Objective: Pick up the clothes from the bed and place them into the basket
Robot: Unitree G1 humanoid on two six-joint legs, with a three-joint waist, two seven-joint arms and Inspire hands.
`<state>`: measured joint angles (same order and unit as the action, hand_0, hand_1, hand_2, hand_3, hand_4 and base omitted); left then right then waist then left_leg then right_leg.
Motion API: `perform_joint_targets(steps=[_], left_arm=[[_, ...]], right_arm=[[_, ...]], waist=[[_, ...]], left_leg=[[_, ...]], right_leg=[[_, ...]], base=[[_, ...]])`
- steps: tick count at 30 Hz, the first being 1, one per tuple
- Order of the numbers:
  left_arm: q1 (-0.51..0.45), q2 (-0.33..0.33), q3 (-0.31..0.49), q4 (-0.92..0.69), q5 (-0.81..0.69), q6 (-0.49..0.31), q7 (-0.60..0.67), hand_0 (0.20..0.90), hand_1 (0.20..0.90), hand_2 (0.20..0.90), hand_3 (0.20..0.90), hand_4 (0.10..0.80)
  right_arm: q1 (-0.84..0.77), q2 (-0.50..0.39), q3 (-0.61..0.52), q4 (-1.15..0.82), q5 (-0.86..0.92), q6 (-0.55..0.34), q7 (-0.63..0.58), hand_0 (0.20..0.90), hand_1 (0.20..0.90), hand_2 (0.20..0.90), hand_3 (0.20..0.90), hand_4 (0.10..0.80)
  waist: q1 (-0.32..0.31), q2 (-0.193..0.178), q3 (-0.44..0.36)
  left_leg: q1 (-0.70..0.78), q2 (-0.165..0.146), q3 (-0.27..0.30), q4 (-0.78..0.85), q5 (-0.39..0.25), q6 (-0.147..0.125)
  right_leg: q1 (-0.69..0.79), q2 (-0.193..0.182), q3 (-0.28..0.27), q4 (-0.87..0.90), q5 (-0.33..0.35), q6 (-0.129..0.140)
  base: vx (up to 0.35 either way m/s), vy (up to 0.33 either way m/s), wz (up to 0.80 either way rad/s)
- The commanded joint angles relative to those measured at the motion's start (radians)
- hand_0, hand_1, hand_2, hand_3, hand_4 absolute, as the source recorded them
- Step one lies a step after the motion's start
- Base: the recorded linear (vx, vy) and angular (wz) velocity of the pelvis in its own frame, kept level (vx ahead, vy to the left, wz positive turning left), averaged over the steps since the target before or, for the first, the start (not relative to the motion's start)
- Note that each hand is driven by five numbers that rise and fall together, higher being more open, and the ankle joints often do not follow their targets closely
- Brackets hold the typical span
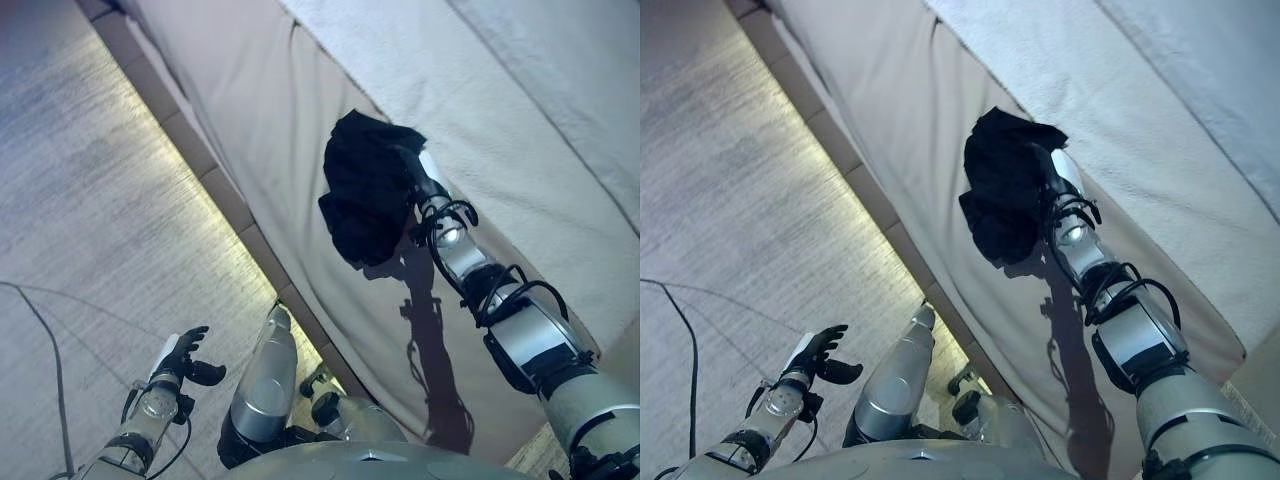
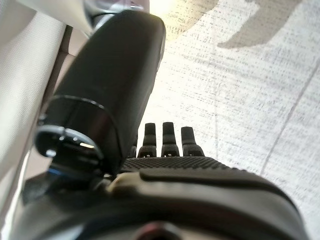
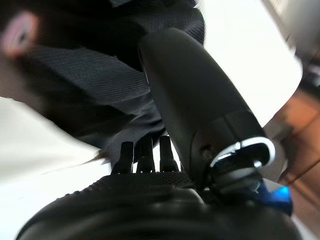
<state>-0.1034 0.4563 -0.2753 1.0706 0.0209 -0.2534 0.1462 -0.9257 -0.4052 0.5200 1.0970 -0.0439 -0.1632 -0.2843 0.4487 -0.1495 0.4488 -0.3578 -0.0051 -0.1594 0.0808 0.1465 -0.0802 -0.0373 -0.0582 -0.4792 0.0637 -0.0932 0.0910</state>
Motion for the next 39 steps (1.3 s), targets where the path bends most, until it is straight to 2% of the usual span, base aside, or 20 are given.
perform_joint_targets(steps=[1,6,7,8,10,16,17,18,22,30,32,37,38,39], left_arm=[[0.032,0.055,-0.029,-0.007,-0.017,-0.055,0.000,0.900,0.900,0.900,0.900,0.800],[0.000,0.066,-0.031,-0.041,-0.056,-0.045,-0.014,0.900,0.900,0.900,0.900,0.800],[-0.004,0.065,-0.033,-0.043,-0.057,-0.044,-0.012,0.900,0.900,0.900,0.900,0.800],[-0.003,0.064,-0.030,-0.060,-0.056,-0.040,-0.010,0.900,0.900,0.900,0.900,0.800],[-0.004,0.068,-0.041,-0.090,-0.070,-0.027,-0.001,0.900,0.900,0.900,0.900,0.800],[0.006,0.075,-0.069,-0.194,-0.087,0.021,0.009,0.900,0.900,0.900,0.900,0.800],[0.010,0.079,-0.074,-0.214,-0.091,0.028,0.007,0.900,0.900,0.900,0.900,0.800],[0.012,0.080,-0.076,-0.222,-0.093,0.030,0.008,0.900,0.900,0.900,0.900,0.800],[0.028,0.090,-0.080,-0.257,-0.098,0.038,0.015,0.900,0.900,0.900,0.900,0.800],[0.064,0.096,-0.077,-0.264,-0.096,0.029,0.027,0.900,0.900,0.900,0.900,0.800],[0.069,0.090,-0.073,-0.243,-0.093,0.013,0.030,0.900,0.900,0.900,0.900,0.800],[0.085,0.053,-0.055,-0.170,-0.067,-0.034,0.051,0.900,0.900,0.900,0.900,0.800],[0.088,0.045,-0.057,-0.157,-0.064,-0.042,0.057,0.900,0.900,0.900,0.900,0.800],[0.094,0.031,-0.056,-0.139,-0.056,-0.052,0.064,0.900,0.900,0.900,0.900,0.800]], right_arm=[[-0.058,-0.041,0.015,-0.008,-0.037,0.057,-0.074,0.900,0.900,0.900,0.900,0.800],[-0.107,-0.033,0.033,0.100,-0.088,0.269,-0.010,0.900,0.900,0.900,0.900,0.800],[-0.111,-0.034,0.038,0.124,-0.115,0.344,0.010,0.900,0.900,0.900,0.900,0.800],[-0.104,-0.032,0.044,0.145,-0.112,0.416,0.057,0.900,0.900,0.900,0.900,0.800],[-0.102,-0.025,0.054,0.187,-0.157,0.482,0.115,0.900,0.900,0.900,0.900,0.800],[-0.113,-0.016,0.062,0.260,-0.159,0.477,0.181,0.900,0.900,0.900,0.900,0.800],[-0.117,-0.021,0.062,0.264,-0.151,0.454,0.166,0.761,0.761,0.761,0.738,0.638],[-0.122,-0.025,0.059,0.265,-0.142,0.443,0.156,0.300,0.300,0.300,0.200,0.100],[-0.124,-0.049,0.035,0.252,-0.067,0.385,0.074,0.300,0.300,0.300,0.200,0.100],[-0.103,-0.108,-0.085,0.217,0.277,0.229,-0.052,0.300,0.300,0.300,0.200,0.100],[-0.094,-0.116,-0.131,0.212,0.366,0.195,-0.059,0.300,0.300,0.300,0.200,0.100],[-0.037,-0.125,-0.276,0.157,0.636,0.035,-0.052,0.300,0.300,0.300,0.200,0.100],[-0.028,-0.124,-0.302,0.146,0.679,0.004,-0.040,0.300,0.300,0.300,0.200,0.100],[-0.014,-0.118,-0.343,0.128,0.756,-0.039,-0.013,0.300,0.300,0.300,0.200,0.100]], waist=[[0.020,0.029,-0.023],[0.032,0.070,0.019],[0.032,0.075,0.023],[0.033,0.083,0.031],[0.033,0.094,0.036],[0.043,0.135,0.051],[0.043,0.139,0.051],[0.042,0.140,0.050],[0.039,0.135,0.049],[0.019,0.121,0.018],[0.011,0.121,0.008],[-0.022,0.110,-0.031],[-0.026,0.113,-0.038],[-0.033,0.111,-0.050]], left_leg=[[-0.066,0.011,0.032,0.159,-0.143,0.020],[-0.177,-0.022,0.009,0.278,-0.161,0.041],[-0.195,-0.026,0.009,0.300,-0.166,0.043],[-0.206,-0.031,0.005,0.312,-0.170,0.049],[-0.223,-0.038,0.005,0.326,-0.171,0.053],[-0.237,-0.058,-0.005,0.345,-0.170,0.055],[-0.231,-0.058,-0.006,0.339,-0.168,0.052],[-0.227,-0.058,-0.006,0.333,-0.167,0.051],[-0.201,-0.048,-0.007,0.305,-0.163,0.041],[-0.134,-0.023,0.008,0.239,-0.154,0.020],[-0.116,-0.015,0.015,0.220,-0.151,0.014],[-0.054,0.010,0.037,0.160,-0.143,-0.001],[-0.053,0.012,0.045,0.146,-0.111,0.003],[-0.030,0.018,0.052,0.127,-0.110,-0.001]], right_leg=[[-0.124,-0.055,0.022,0.142,0.067,-0.015],[-0.248,-0.091,0.008,0.281,0.043,-0.028],[-0.266,-0.096,0.008,0.302,0.038,-0.029],[-0.279,-0.099,0.012,0.320,0.030,-0.033],[-0.302,-0.104,0.016,0.345,0.022,-0.034],[-0.319,-0.116,0.022,0.373,0.007,-0.037],[-0.308,-0.112,0.024,0.360,0.009,-0.037],[-0.302,-0.109,0.025,0.351,0.009,-0.036],[-0.262,-0.095,0.029,0.304,0.016,-0.033],[-0.176,-0.062,0.039,0.214,0.022,-0.033],[-0.159,-0.055,0.044,0.198,0.020,-0.035],[-0.106,-0.033,0.065,0.147,0.014,-0.039],[-0.104,-0.033,0.055,0.134,0.035,-0.047],[-0.087,-0.027,0.061,0.121,0.032,-0.048]], base=[[0.035,-0.003,0.12],[-0.003,0.023,0.08],[-0.031,0.020,-0.16],[-0.033,0.010,-0.22],[-0.040,0.002,-0.17],[-0.043,0.006,0.17],[-0.037,-0.009,0.26],[-0.034,-0.018,-0.30],[-0.020,-0.048,0.18],[0.000,-0.041,-0.06],[0.002,-0.002,0.03],[-0.020,0.009,-0.15],[-0.076,0.083,-0.17],[-0.065,0.093,-0.12]])
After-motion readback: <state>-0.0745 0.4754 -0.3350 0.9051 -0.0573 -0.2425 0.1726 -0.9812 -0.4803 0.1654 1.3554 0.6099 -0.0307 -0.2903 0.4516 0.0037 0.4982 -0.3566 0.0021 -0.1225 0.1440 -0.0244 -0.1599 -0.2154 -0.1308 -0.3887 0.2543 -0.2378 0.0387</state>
